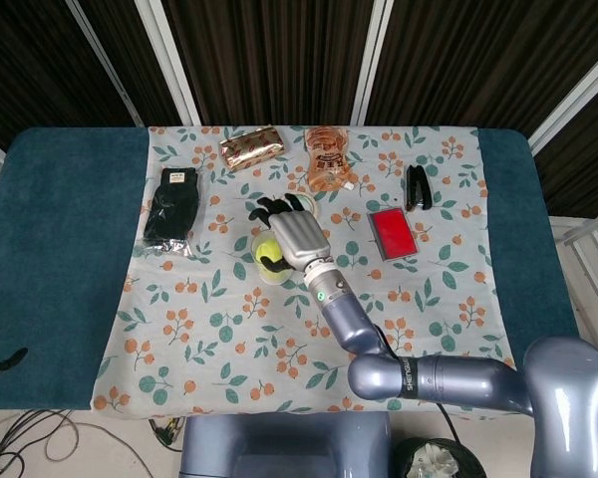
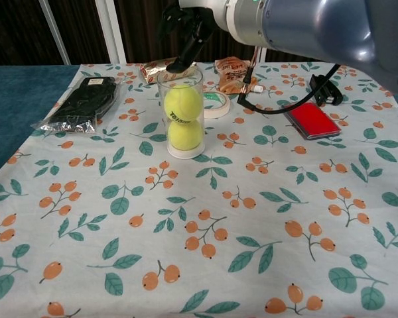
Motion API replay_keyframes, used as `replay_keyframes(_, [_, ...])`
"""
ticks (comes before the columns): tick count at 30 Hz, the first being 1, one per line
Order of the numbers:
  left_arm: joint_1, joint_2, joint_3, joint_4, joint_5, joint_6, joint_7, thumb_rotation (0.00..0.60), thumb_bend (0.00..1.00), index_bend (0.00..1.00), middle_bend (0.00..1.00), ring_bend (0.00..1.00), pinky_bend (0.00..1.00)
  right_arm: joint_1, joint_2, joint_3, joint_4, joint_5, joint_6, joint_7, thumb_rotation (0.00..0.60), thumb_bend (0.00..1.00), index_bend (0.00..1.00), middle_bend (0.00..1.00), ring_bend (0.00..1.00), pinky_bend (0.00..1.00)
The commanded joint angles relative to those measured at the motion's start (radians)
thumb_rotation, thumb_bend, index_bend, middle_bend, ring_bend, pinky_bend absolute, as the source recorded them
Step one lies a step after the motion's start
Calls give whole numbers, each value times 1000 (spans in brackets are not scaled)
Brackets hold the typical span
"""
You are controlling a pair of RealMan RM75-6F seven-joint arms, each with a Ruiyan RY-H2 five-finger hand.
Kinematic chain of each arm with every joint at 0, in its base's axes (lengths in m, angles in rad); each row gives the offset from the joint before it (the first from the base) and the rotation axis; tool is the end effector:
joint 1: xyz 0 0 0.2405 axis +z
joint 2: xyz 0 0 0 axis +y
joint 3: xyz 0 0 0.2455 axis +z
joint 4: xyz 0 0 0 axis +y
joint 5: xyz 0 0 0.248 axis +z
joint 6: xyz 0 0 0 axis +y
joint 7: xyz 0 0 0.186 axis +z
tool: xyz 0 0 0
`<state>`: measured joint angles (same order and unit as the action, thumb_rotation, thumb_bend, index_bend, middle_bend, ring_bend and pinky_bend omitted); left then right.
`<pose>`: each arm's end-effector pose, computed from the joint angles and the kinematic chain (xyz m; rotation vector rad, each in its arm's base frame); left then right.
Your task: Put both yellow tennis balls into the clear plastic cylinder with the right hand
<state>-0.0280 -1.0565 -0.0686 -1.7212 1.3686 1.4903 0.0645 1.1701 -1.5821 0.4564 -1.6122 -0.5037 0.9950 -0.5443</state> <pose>-0.3300 0.2087 0.1402 -1.2417 -0.9617 -0.7997 0.0640 -0.4228 -0.0488 1.7700 -1.1618 1.1543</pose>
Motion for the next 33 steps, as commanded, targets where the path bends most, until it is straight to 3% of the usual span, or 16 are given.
replay_keyframes(1, [0, 0, 0, 0, 0, 0, 0, 600, 14, 106, 4, 0, 5, -34, 40, -4, -39, -36, 27, 29, 600, 361, 267, 135, 137, 0])
replay_keyframes(6, [0, -2, 2, -2, 5, 1, 3, 600, 14, 105, 4, 0, 5, -134, 128, -56, -122, -157, 88, 83, 600, 361, 267, 134, 117, 0])
replay_keyframes(13, [-1, -9, 6, -2, 9, 0, 18, 600, 14, 105, 4, 0, 5, -326, 257, -195, -206, -425, 218, 194, 600, 361, 266, 134, 115, 0])
replay_keyframes(19, [-6, -22, 12, -1, 13, -6, 52, 600, 14, 98, 6, 0, 2, -534, 393, -366, -266, -706, 367, 341, 600, 361, 267, 135, 116, 0])
replay_keyframes(27, [-12, -41, 19, 4, 27, -11, 70, 600, 14, 95, 6, 0, 0, -766, 478, -556, -182, -918, 532, 468, 600, 360, 267, 135, 116, 0])
replay_keyframes(33, [-16, -52, 22, 10, 35, -12, 87, 600, 14, 94, 6, 0, 0, -862, 478, -601, -98, -932, 566, 481, 600, 360, 260, 135, 115, 0])
